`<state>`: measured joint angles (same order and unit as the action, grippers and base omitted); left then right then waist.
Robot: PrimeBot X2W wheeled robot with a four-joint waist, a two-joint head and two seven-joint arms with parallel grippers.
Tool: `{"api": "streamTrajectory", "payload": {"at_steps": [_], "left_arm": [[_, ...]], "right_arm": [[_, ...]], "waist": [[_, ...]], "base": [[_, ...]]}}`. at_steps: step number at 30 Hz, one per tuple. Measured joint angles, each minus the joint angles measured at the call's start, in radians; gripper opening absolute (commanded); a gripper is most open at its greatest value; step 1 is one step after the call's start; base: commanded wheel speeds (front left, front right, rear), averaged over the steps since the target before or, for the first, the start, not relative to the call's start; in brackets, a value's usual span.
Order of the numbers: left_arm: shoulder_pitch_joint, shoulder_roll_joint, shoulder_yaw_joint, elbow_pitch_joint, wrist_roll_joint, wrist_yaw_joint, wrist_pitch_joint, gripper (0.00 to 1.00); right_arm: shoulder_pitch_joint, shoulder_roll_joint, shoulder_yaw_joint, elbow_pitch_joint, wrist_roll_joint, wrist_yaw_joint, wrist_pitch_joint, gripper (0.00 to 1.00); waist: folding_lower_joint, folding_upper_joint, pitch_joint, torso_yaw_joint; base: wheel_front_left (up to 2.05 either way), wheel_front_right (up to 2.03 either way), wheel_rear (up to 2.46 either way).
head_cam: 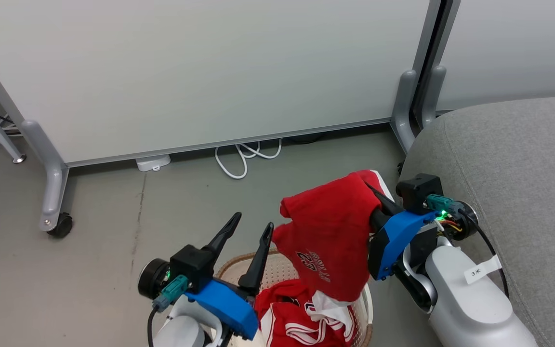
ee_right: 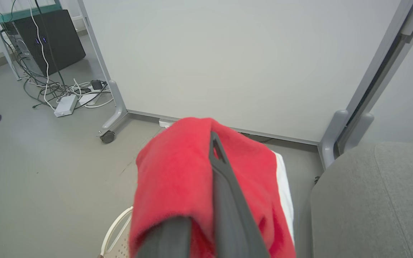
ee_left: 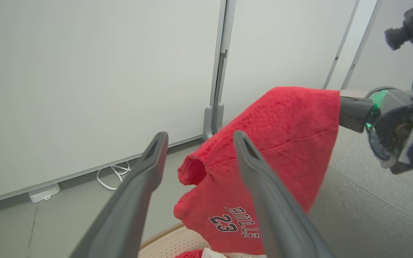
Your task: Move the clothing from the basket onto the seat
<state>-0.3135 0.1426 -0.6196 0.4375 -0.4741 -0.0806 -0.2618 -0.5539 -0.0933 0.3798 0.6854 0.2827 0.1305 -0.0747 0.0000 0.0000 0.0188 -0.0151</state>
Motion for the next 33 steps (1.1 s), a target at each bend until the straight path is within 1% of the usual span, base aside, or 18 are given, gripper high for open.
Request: {"api": "streamTrajectory", "payload": {"at_steps": [8,14,20,25,29,33], "left_arm": [[0.131,-0.016,0.149,-0.085,0.098,-0.029,0.0,1.0],[0.191,-0.028,0.218,-0.113,0.144,-0.041,0.0,1.0],[0.21,-0.046,0.249,-0.116,0.168,-0.045,0.0,1.0],[0.21,-0.055,0.244,-0.117,0.174,-0.048,0.0,1.0],[0.21,-0.053,0.241,-0.12,0.173,-0.048,0.0,1.0],[0.21,-0.049,0.234,-0.123,0.172,-0.048,0.0,1.0]], "right_arm": [[0.024,-0.002,-0.028,-0.061,-0.009,0.0,0.012,0.0],[0.046,-0.004,-0.048,-0.092,-0.018,0.0,0.022,0.0],[0.062,-0.004,-0.054,-0.114,-0.026,0.0,0.036,0.0],[0.068,-0.001,-0.05,-0.127,-0.027,0.0,0.046,0.0],[0.069,0.002,-0.049,-0.136,-0.027,0.0,0.047,0.0],[0.071,0.005,-0.045,-0.143,-0.027,0.0,0.047,0.0]], "waist": [[0.0,0.0,0.009,0.014],[-0.0001,0.0,0.011,0.019],[0.0,0.0,0.011,0.014],[0.0,0.0,0.014,-0.002],[0.0,0.0,0.018,-0.029],[0.0,0.0,0.024,-0.074]], "base": [[0.0,0.0,0.0],[0.0,0.0,0.0],[0.0,0.0,0.0],[0.0,0.0,0.0],[0.0,0.0,0.0],[0.0,0.0,0.0]]}}
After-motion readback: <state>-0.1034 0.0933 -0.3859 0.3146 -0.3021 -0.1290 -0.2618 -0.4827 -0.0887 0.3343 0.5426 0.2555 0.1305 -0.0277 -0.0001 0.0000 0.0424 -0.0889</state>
